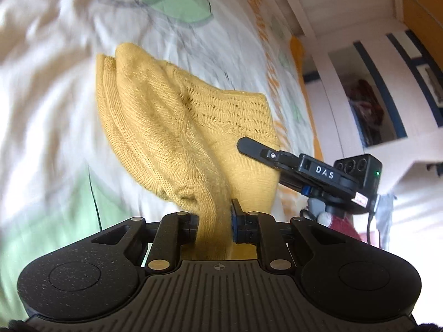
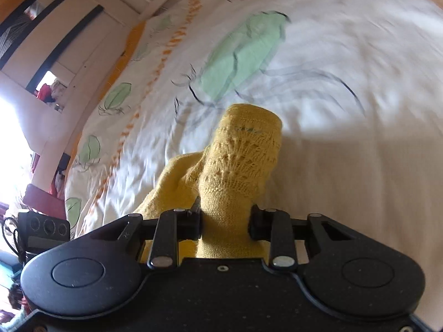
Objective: Fold small clothes
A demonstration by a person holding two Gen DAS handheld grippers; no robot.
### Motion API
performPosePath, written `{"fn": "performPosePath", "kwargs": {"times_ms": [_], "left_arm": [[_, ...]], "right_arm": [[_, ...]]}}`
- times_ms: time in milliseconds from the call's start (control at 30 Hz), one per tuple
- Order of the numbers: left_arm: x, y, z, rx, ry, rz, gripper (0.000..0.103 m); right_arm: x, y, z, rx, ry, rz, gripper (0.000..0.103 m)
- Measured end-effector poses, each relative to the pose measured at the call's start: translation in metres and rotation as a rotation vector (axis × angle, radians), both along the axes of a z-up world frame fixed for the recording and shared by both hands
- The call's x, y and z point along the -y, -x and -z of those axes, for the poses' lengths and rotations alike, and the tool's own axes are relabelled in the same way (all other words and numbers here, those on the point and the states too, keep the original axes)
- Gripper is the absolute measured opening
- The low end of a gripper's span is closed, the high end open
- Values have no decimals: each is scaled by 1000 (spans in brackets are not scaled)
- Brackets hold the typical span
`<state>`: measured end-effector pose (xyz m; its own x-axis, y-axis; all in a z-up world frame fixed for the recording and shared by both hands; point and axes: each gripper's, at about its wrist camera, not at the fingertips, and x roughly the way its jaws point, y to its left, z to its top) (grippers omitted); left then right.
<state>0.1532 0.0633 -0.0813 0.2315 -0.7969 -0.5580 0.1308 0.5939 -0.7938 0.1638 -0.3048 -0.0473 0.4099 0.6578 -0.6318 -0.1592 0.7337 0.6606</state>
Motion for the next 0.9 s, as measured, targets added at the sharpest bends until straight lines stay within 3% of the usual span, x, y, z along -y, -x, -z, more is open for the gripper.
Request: {"fn": "performPosePath", "kwargs": {"times_ms": [67, 167, 233, 300, 500, 600, 667, 800, 900], "left_arm": [[4, 23, 1, 6, -1, 10, 16], [8, 54, 3, 66, -86, -2, 17], [7, 66, 6, 125, -186, -34, 20], [3, 71, 9, 177, -285, -63, 29], [2, 79, 6, 288, -388, -133, 41], [1, 87, -6, 369, -445, -140, 40], [-5, 97, -17, 410, -463, -154, 40], [-18, 112, -33, 455, -437, -197, 40], [-21, 110, -35, 452, -421, -217, 40]], "right_arm": [[13, 23, 3, -36, -33, 18, 43], [25, 46, 6, -31, -30, 55, 46], [31, 57, 6, 9, 25, 101, 57], [37, 65, 9, 43, 83, 151, 60], [30, 75, 12, 169, 281, 215, 69], [28, 81, 8, 192, 239, 210, 70], [28, 90, 4, 197, 173, 186, 77], [32, 110, 14, 140, 8, 93, 84], [30, 120, 26, 90, -45, 22, 94]]}}
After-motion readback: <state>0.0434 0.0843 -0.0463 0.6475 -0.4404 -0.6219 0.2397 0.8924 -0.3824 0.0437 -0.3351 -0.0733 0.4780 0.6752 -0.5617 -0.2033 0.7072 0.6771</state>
